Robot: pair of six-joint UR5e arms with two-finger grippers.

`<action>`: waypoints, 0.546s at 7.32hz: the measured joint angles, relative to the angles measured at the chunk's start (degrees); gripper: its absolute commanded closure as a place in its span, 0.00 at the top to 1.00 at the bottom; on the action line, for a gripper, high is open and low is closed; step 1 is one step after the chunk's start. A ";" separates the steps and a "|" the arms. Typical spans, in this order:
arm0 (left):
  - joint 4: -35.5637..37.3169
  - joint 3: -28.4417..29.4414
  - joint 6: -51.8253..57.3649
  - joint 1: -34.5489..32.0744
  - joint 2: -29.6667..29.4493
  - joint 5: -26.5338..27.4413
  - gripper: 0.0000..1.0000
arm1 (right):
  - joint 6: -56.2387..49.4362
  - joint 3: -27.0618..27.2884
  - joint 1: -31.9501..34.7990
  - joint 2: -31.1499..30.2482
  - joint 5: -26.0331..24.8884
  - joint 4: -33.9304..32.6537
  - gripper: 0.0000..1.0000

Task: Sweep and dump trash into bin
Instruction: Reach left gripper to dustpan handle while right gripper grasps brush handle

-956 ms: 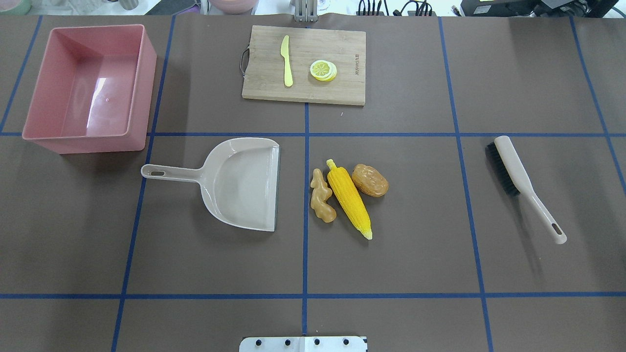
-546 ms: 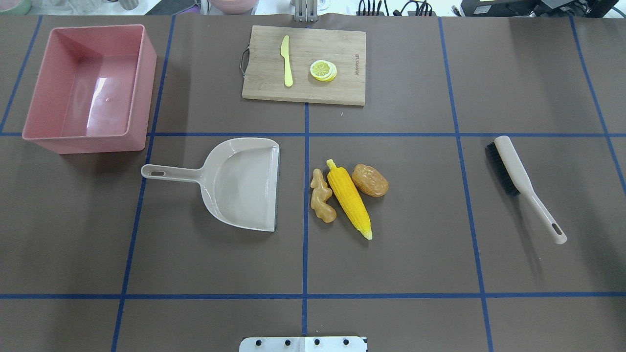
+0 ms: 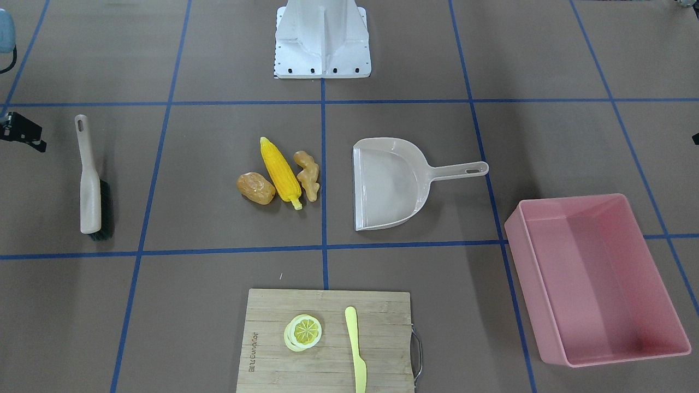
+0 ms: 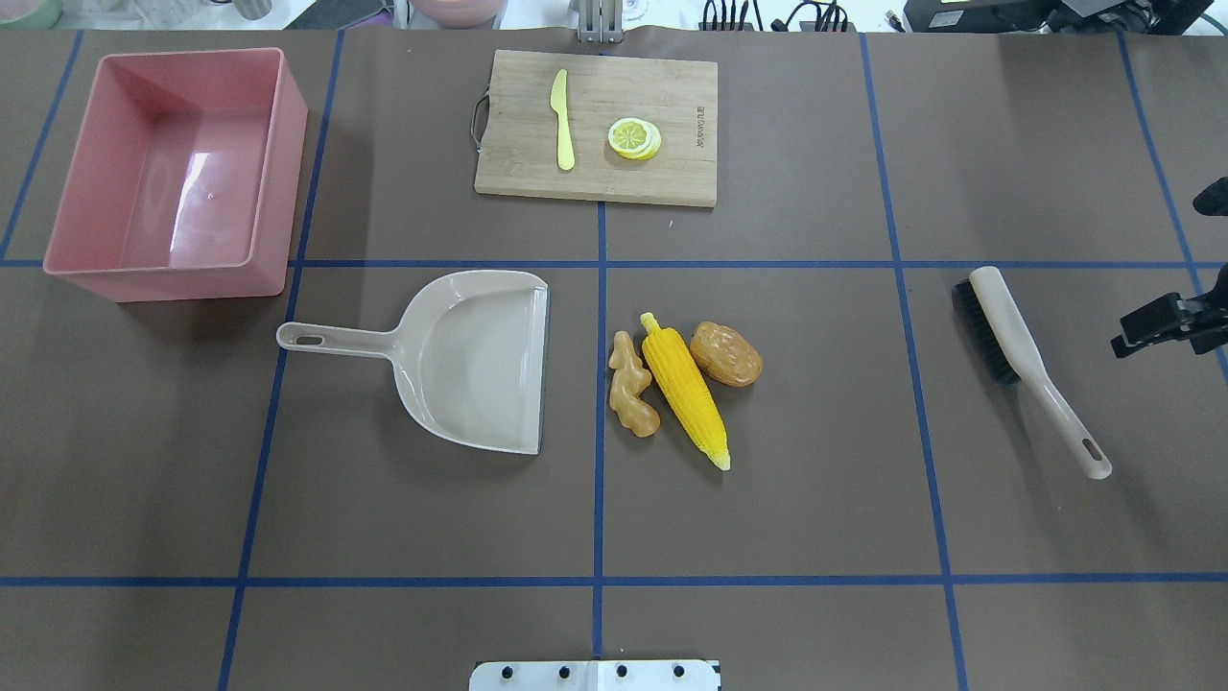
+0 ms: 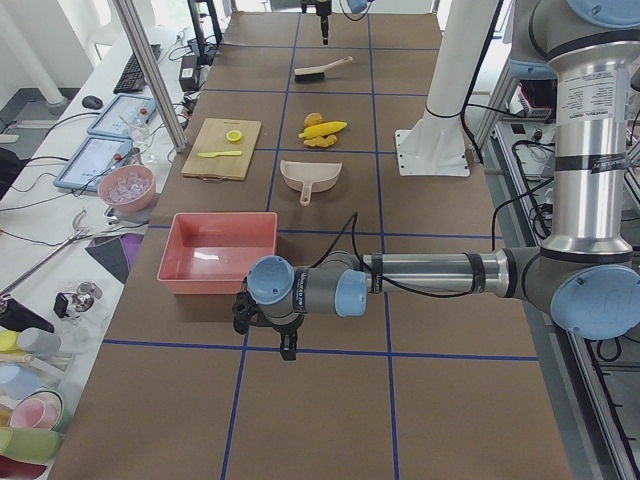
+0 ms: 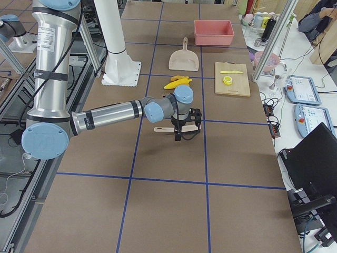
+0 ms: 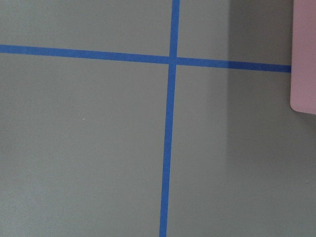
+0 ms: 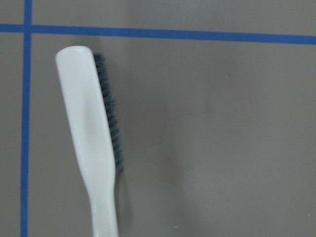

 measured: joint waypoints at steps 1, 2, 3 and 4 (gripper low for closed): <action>0.04 -0.06 0.02 -0.19 -0.48 0.02 0.98 | 1.08 0.89 -2.70 -0.16 -0.20 0.07 1.00; 0.51 -0.68 0.03 -0.31 -1.06 0.00 0.98 | 1.51 1.15 -5.12 -0.47 -0.66 0.10 1.00; 2.87 -2.83 0.03 -0.16 -2.13 0.03 0.98 | 1.63 1.19 -7.58 -0.89 -1.50 0.11 1.00; 7.40 -6.60 0.03 0.30 -3.78 0.47 0.98 | 1.67 1.18 -9.42 -1.13 -2.18 0.04 1.00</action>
